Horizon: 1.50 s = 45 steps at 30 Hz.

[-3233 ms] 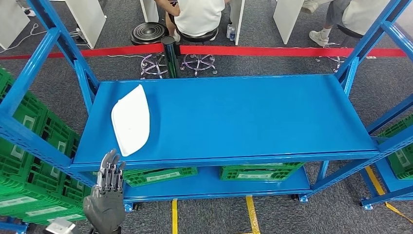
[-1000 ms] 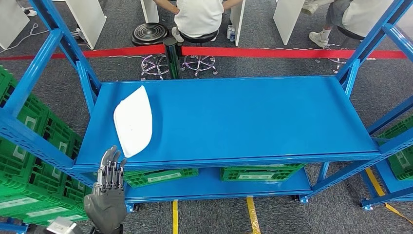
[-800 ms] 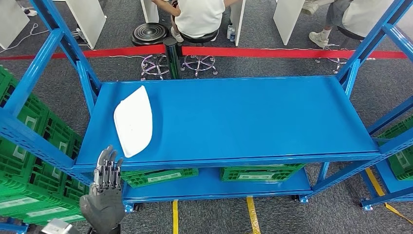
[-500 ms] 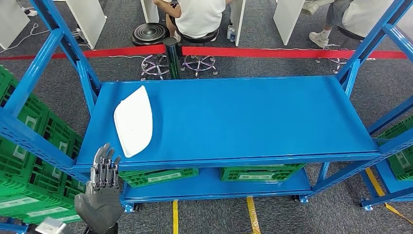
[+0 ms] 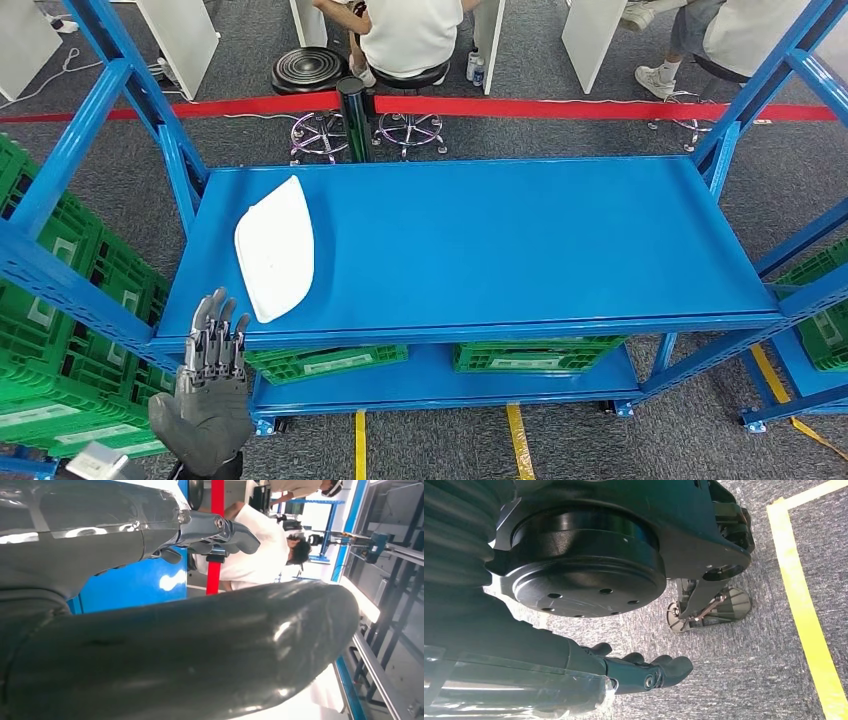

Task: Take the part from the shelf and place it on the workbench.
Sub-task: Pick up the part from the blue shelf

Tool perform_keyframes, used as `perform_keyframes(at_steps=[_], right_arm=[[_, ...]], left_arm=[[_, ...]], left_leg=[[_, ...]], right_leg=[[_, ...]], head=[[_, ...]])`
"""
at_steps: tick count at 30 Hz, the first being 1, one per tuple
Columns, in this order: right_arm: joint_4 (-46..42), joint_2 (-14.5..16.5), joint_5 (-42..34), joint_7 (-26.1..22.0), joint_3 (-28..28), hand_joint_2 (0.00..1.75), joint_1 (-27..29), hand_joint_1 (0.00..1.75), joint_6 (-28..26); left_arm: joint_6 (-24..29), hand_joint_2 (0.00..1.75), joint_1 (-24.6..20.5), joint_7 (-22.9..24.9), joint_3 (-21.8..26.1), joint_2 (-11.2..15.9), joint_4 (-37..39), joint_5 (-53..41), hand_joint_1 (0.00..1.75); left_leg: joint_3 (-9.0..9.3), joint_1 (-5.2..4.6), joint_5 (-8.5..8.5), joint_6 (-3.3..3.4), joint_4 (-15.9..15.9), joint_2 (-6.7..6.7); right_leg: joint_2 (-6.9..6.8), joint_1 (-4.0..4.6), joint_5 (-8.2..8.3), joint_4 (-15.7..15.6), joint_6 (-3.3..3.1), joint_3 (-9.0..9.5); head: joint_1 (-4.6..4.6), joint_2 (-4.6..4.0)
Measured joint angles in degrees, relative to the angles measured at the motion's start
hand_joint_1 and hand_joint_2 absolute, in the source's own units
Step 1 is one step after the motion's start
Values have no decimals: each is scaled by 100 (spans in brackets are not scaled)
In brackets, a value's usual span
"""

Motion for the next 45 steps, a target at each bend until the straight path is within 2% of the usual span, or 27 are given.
perform_keyframes(at_steps=[15, 19, 22, 23, 27, 34, 35, 37, 38, 39, 41, 42, 43, 45], right_arm=[[0, 26, 0, 43, 0, 175, 0, 0, 44], [0, 28, 2, 44, 2, 175, -1, 0, 51], [0, 29, 3, 44, 2, 175, -1, 0, 55], [-1, 30, 5, 44, 2, 175, -2, 0, 56], [-2, 31, 21, 43, 2, 175, -18, 0, 58], [-2, 30, 23, 43, 2, 175, -18, 0, 58], [-2, 28, 26, 43, 2, 175, -16, 0, 58], [-2, 26, 37, 42, 2, 175, -8, 0, 58], [-2, 26, 43, 42, 3, 175, -3, 0, 58], [-1, 27, 50, 42, 4, 175, 5, 0, 56], [1, 29, 59, 42, 7, 175, 9, 0, 50], [1, 32, 63, 42, 8, 175, 6, 0, 48], [1, 37, 65, 42, 11, 175, -2, 0, 48], [1, 48, 68, 42, 25, 175, -2, 0, 48]], left_arm=[[116, 0, -1, 15, -2, 21, 0, -46, 0], [122, 0, 0, 15, -2, 32, 0, -52, 0], [125, 0, -1, 16, -2, 37, -1, -56, 0], [129, 0, -2, 15, -3, 37, -2, -59, 0], [143, 0, -3, 13, -2, 44, -4, -64, 0], [144, 0, -1, 13, -2, 45, -4, -64, 0], [145, 0, 3, 13, -3, 45, -4, -64, 0], [152, 0, 19, 13, -5, 46, -3, -66, 0], [155, 0, 25, 13, -6, 47, -3, -67, 0], [159, 0, 28, 12, -10, 49, -5, -68, 0], [171, 0, 24, 10, -19, 60, -13, -69, 0], [183, 0, 19, 10, -25, 66, -18, -68, 0], [193, 0, 19, 11, -27, 71, -20, -67, 0], [209, 0, 28, 14, -37, 81, -22, -64, 0]], left_leg=[[-10, -21, -15, 22, 31, -4], [-18, -34, -36, 64, 60, -4], [-14, -39, -26, 126, 34, -5], [5, -27, -18, 151, 9, -4], [59, 1, -11, 211, -35, 4], [59, 0, -13, 214, -35, 4], [61, -2, -15, 218, -35, 5], [91, -15, -39, 221, -33, 2], [145, -26, -72, 212, -32, -2], [221, -36, -115, 153, -8, -8], [301, -34, -255, 19, 148, -3], [215, -21, -364, -50, 363, 2], [32, -2, -507, -79, 659, 9], [-458, 38, -760, -143, 1329, 12]], right_leg=[[-1, -16, 5, -4, 21, 1], [-1, -30, 6, -10, 62, 8], [0, -47, 44, 30, 126, 16], [-3, -49, 28, 93, 146, -3], [-9, -54, -263, 619, 174, -255], [-10, -56, -321, 738, 179, -317], [-10, -55, -409, 928, 185, -416], [-13, -52, -558, 1459, 181, -729], [-15, -39, -377, 1339, 141, -730], [-13, -18, -182, 1005, 46, -610], [-13, 12, 193, 127, -136, -195], [-13, 14, 151, 6, -196, -105], [-15, 8, 138, -15, -206, -72], [-13, 3, 88, -17, -213, -34]], head=[[-1, 0], [-2, 0], [-7, 0], [-6, 0], [52, 0], [61, 0], [68, 0], [93, 0], [107, 0], [123, 0], [121, -1], [98, -1], [61, -1], [4, 0]])
